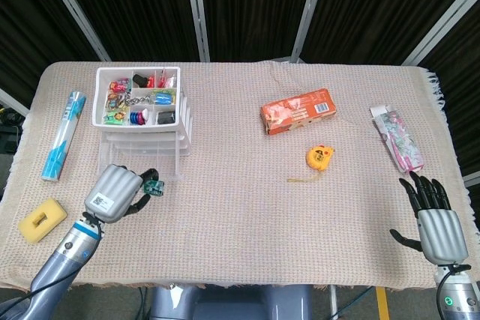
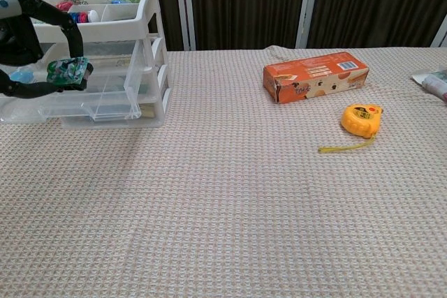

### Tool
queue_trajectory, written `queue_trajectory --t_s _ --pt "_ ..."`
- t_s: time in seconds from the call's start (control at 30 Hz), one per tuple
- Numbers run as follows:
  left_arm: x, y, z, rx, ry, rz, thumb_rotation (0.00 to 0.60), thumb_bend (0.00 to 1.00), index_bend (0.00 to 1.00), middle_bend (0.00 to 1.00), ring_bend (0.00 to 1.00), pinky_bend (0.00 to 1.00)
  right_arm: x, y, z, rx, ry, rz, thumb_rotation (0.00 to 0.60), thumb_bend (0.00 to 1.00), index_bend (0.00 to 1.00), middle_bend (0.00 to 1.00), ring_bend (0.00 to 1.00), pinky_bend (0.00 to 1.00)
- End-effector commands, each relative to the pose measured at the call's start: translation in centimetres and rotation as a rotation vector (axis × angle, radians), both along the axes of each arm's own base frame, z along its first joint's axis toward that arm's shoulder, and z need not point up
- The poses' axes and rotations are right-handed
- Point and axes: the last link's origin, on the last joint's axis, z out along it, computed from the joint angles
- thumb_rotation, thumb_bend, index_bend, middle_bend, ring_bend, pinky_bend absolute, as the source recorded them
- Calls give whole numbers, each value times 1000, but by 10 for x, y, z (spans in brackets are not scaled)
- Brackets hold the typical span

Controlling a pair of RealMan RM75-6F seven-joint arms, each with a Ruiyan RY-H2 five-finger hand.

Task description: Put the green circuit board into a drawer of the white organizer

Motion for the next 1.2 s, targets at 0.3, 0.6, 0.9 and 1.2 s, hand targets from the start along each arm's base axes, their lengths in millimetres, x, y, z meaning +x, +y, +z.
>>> queue_trajectory --t_s 0.3,0.6,0.9,1.2 --pt "-13 66 -6 66 65 159 600 580 523 954 816 710 0 0 0 3 -2 -4 600 0 99 0 0 0" --pt "-20 69 -6 109 92 153 600 273 340 664 557 491 0 0 0 4 -1 -2 600 0 100 0 0 0" --pt "-32 55 1 123 114 134 600 235 255 396 379 402 0 0 0 5 3 -2 600 0 100 0 0 0" --pt "-39 7 15 127 129 -94 600 760 259 217 217 293 0 0 0 4 3 -4 600 0 101 0 0 0"
